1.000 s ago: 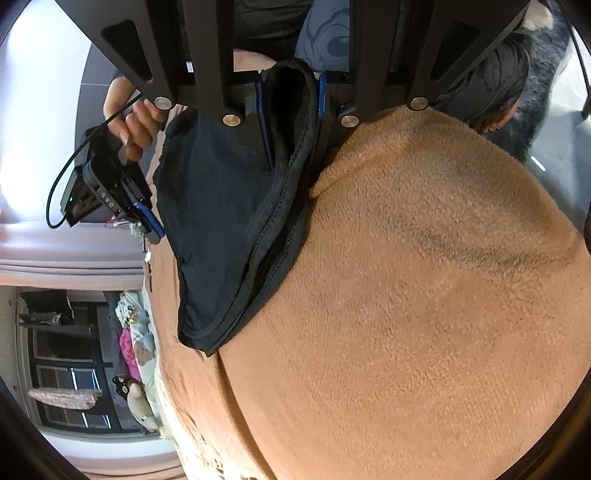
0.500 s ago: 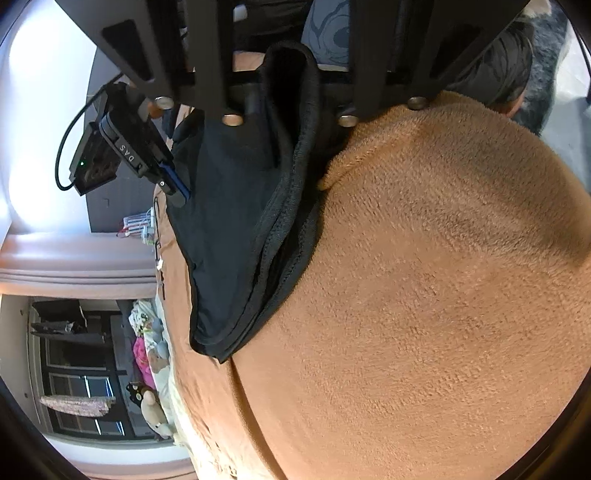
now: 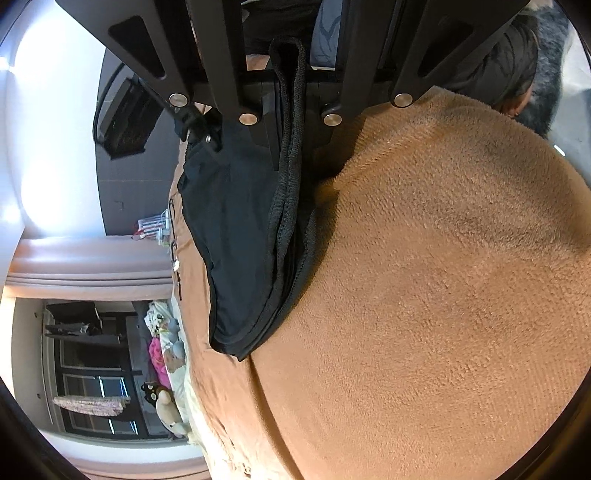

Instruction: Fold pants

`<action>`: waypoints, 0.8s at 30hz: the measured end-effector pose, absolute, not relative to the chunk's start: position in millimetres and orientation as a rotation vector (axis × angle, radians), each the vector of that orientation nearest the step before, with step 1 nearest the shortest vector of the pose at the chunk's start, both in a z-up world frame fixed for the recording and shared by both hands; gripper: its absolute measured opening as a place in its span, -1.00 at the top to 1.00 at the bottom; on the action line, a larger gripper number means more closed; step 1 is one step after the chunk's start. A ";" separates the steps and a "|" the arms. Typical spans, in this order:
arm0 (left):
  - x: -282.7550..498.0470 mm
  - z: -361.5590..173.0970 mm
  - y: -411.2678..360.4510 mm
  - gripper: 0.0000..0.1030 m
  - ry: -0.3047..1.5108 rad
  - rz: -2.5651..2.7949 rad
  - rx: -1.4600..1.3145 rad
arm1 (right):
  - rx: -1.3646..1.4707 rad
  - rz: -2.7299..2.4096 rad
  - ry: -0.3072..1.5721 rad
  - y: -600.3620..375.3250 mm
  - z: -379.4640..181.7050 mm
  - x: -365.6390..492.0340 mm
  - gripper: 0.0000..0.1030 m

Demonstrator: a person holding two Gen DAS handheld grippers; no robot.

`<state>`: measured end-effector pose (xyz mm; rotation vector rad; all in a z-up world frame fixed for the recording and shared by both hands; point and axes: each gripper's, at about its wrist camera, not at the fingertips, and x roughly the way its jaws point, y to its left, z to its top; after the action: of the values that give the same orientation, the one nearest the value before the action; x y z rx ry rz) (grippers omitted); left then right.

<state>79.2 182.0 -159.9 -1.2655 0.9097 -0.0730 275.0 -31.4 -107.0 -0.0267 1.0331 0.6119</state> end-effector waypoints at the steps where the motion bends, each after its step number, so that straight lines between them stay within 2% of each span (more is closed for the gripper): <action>1: 79.2 -159.7 182.1 0.88 0.910 -0.074 -1.267 | -0.024 0.617 1.039 -32.7 -107.9 271.9 0.77; 9: 85.0 -160.2 183.7 0.83 0.939 -0.062 -1.252 | -0.031 0.638 1.052 -39.3 -100.0 259.9 0.77; 11: 87.3 -160.9 183.9 0.58 0.950 -0.042 -1.241 | -0.019 0.647 1.035 -40.5 -91.7 260.8 0.77; 13: 89.2 -161.7 184.9 0.46 0.943 -0.040 -1.243 | -0.014 0.646 1.011 -42.0 -85.6 261.4 0.77; 24: 103.7 -165.8 187.5 0.46 0.969 -0.043 -1.242 | 0.053 0.604 1.011 -39.7 -85.6 268.7 0.77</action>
<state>103.7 187.5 -165.8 -1.2424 0.9685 -0.0430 268.7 -39.7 -85.6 0.0527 1.0109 0.6035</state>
